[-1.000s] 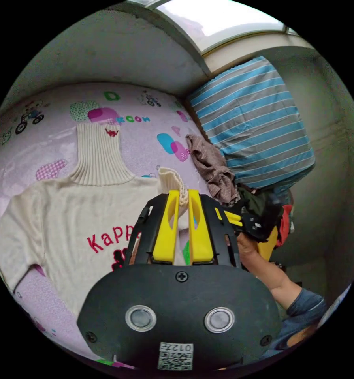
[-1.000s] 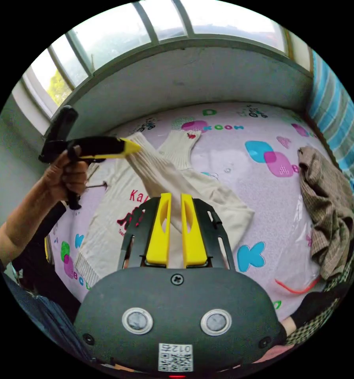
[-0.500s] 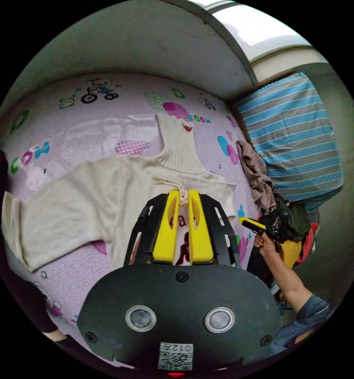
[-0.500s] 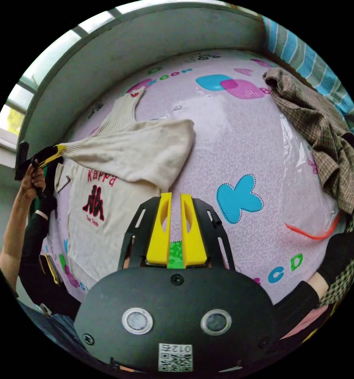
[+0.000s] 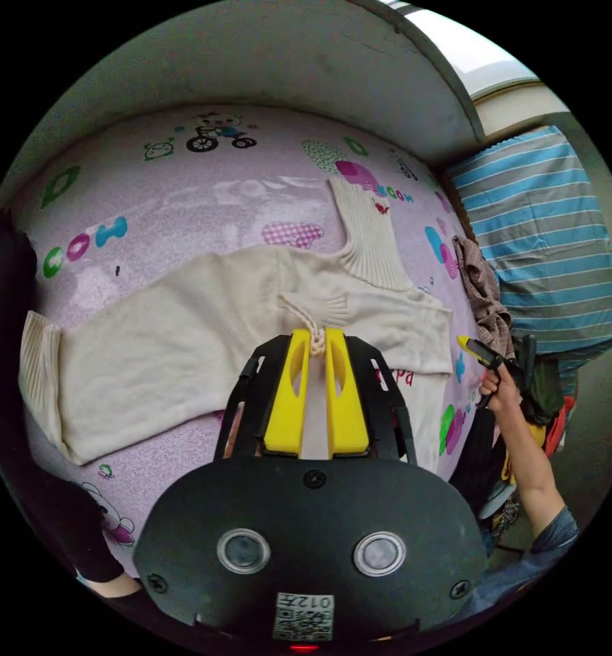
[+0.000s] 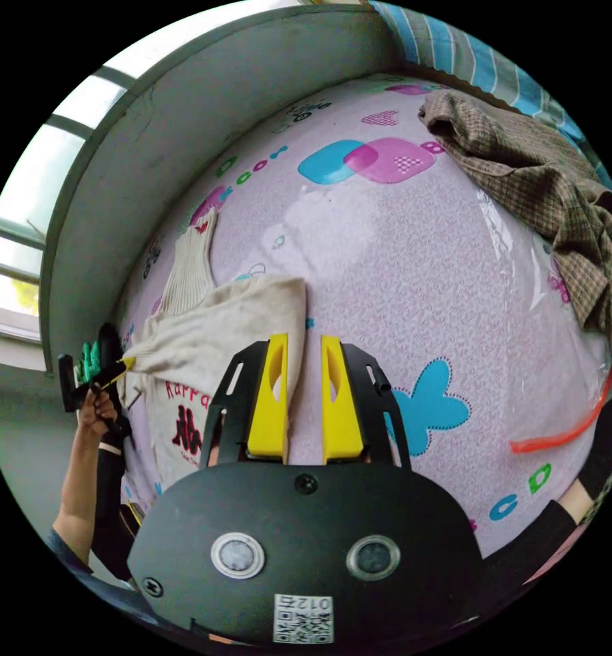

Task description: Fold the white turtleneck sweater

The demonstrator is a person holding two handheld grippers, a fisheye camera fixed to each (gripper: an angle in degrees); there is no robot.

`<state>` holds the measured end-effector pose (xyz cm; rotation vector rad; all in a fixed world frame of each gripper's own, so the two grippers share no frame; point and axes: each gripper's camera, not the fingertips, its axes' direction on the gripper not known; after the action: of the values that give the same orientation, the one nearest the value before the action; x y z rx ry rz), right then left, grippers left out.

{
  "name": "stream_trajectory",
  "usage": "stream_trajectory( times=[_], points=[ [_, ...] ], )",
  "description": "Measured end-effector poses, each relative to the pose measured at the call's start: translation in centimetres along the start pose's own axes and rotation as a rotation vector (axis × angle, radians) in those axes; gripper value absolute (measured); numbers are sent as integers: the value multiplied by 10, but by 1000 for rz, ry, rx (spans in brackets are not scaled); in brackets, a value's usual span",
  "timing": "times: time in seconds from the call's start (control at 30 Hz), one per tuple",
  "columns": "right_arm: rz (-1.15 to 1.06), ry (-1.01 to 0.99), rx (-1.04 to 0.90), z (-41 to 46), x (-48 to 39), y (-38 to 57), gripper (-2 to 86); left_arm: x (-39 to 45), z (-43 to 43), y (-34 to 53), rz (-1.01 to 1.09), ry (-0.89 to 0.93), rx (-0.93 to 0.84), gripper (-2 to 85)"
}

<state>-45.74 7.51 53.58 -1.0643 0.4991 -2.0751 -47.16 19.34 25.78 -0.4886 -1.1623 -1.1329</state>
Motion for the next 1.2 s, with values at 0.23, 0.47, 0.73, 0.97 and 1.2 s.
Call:
stream_trajectory(
  times=[0.23, 0.47, 0.73, 0.97, 1.2],
  points=[
    [0, -5, -25, 20, -21, -55, 71, -1, 3, -4, 31, -37, -37, 36],
    [-56, 37, -35, 36, -46, -76, 15, -3, 6, -5, 37, -60, -68, 36],
    [-198, 230, -66, 45, -78, -97, 30, 3, 13, -3, 76, -73, -77, 38],
    [-67, 7, -135, 22, -65, -72, 64, 9, 3, 2, 105, -66, -50, 47],
    [22, -153, -223, 43, -62, -44, 69, 9, 4, 10, 56, -58, -39, 47]
  ],
)
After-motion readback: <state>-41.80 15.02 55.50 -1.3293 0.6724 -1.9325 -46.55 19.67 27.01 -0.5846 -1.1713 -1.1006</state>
